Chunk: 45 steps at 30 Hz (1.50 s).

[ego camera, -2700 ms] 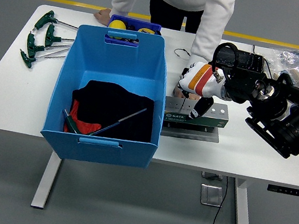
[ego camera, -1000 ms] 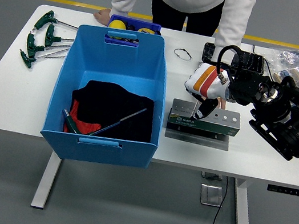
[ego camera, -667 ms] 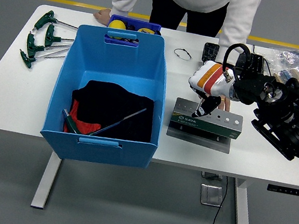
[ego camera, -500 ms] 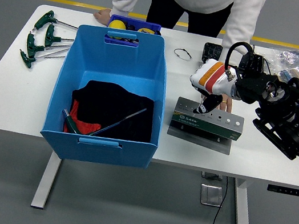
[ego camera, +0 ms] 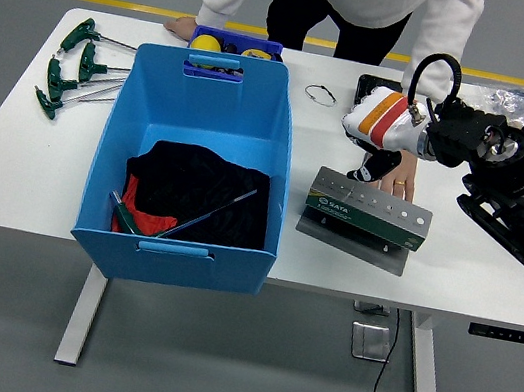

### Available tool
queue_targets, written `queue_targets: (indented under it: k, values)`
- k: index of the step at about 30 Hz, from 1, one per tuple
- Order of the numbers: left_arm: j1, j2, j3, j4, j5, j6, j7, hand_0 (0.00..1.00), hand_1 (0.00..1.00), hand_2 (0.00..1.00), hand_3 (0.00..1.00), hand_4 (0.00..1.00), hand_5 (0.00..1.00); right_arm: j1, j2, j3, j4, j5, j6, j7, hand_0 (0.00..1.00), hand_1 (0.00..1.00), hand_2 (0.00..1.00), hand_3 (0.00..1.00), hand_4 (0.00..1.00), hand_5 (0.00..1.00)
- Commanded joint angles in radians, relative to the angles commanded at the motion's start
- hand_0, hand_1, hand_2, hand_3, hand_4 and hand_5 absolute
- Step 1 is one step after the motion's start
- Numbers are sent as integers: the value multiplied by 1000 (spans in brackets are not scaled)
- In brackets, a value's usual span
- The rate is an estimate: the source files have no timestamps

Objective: Lift tool from toolbox,place it in box,lift tool from toolbox,place it in box

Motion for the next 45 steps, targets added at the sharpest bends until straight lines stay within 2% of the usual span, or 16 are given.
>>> queue_targets:
  k: [11, 17, 28, 37, 42, 45]
  values:
    - [8, 4, 15, 6, -13, -1, 0, 746, 609, 732, 747, 783, 723, 43, -50, -17, 59, 63, 26, -25, 16, 2, 65, 41, 836, 587]
    - [14, 1, 30, 10, -33, -2, -1, 743, 607, 732, 747, 783, 723, 62, -79, 26, 107, 107, 70, -41, 9, 2, 65, 38, 838, 589]
    - [24, 0, 59, 17, -65, -9, -6, 736, 600, 729, 747, 783, 726, 128, -114, 94, 154, 105, 87, -36, 10, 2, 65, 36, 838, 587]
    - [27, -3, 105, 19, -104, -14, -6, 735, 598, 728, 747, 784, 728, 181, -85, 166, 239, 114, 62, -24, 14, 2, 75, 43, 837, 588]
    - [28, -2, 125, 19, -117, -14, -6, 735, 598, 728, 747, 784, 728, 196, -49, 163, 284, 152, 47, -22, 14, 2, 75, 43, 837, 588]
    - [27, -1, 128, 17, -118, -14, -7, 733, 598, 728, 747, 784, 729, 209, -10, 140, 309, 176, 46, -25, 16, 2, 76, 46, 838, 588]
